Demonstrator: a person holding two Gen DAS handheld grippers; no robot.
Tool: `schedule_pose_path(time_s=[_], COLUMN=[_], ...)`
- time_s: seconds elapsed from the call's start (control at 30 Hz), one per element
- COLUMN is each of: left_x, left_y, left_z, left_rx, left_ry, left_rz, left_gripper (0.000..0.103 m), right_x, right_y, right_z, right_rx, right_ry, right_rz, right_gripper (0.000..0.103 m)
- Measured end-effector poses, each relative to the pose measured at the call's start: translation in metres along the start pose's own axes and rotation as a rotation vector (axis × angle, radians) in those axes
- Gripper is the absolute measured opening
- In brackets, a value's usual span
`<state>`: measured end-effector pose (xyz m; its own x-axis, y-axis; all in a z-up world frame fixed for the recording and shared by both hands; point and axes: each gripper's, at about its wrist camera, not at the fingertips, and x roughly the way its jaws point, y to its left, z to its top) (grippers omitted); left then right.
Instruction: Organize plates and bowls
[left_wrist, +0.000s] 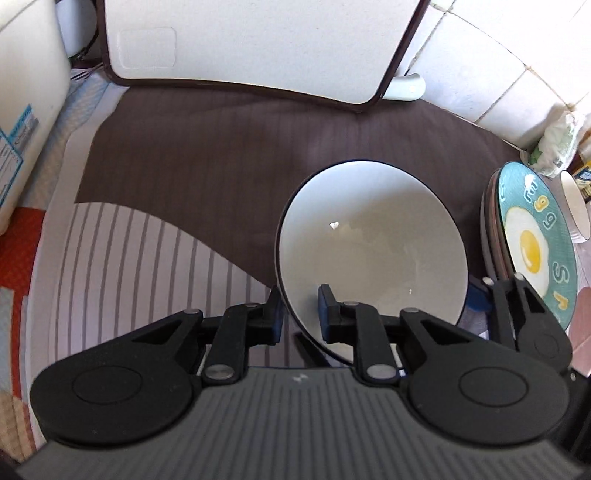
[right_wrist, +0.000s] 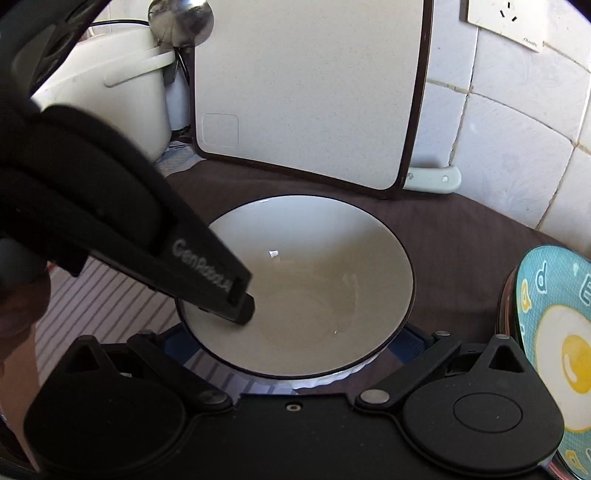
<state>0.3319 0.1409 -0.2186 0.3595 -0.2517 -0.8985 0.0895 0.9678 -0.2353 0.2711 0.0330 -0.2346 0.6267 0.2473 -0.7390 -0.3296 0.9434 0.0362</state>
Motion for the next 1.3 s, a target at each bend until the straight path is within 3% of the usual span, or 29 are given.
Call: schedule_pose_path(time_s=[0.07,0.17,0.27,0.47,0.67,0.8,0.93,1.13,1.3], left_x=[-0.011,-0.038,-0.068,-0.128,-0.146,-0.133,-0.092,-0.017,0.02], left_y=[-0.002,-0.011,-0.032,-0.091,-0.149,-0.187,-0.223,-0.267,-0.301], left_z=[0.001,0.0,0.0,-0.005,-0.005,-0.001,0.007,0.026,0.034], left_rx=[-0.007,0.012,0.068,0.196,0.26,0.274,0.298,0.359,0.418], left_ry=[-0.014,-0.056,-0.097,-0.164,-0.226,-0.247,-0.277,-0.231,-0.239], left_rz=[0.004,0.018,0.022,-0.072,-0.166,-0.231,-0.297,-0.332,-0.334], left_gripper=[0.031,0.034,0.035,0.04,0.041,0.042,0.044,0.044,0.046], right_x=[-0.008,-0.035,-0.08,-0.172,-0.233,-0.246,-0.24,-0.197,-0.156], right_y=[0.0,-0.004,-0.022,-0.069,-0.122,-0.159,-0.199,-0.256,-0.291], right_z=[-0.004,-0.014,-0.025,-0.036,-0.046,-0.055,-0.065,-0.089,-0.11], right_rx=[-0.011,-0.043,-0.008,0.023,0.036,0.073,0.117,0.131,0.158], right_ry=[0.018,0.035,-0.041,-0.2,-0.325,-0.338,-0.335,-0.264,-0.205], right_rz=[-0.021,-0.048,-0.047,-0.109,-0.16,-0.211,-0.24,-0.312,-0.318], right_gripper=[0.103,0.103,0.103,0.103,0.103,0.103,0.103,0.103,0.103])
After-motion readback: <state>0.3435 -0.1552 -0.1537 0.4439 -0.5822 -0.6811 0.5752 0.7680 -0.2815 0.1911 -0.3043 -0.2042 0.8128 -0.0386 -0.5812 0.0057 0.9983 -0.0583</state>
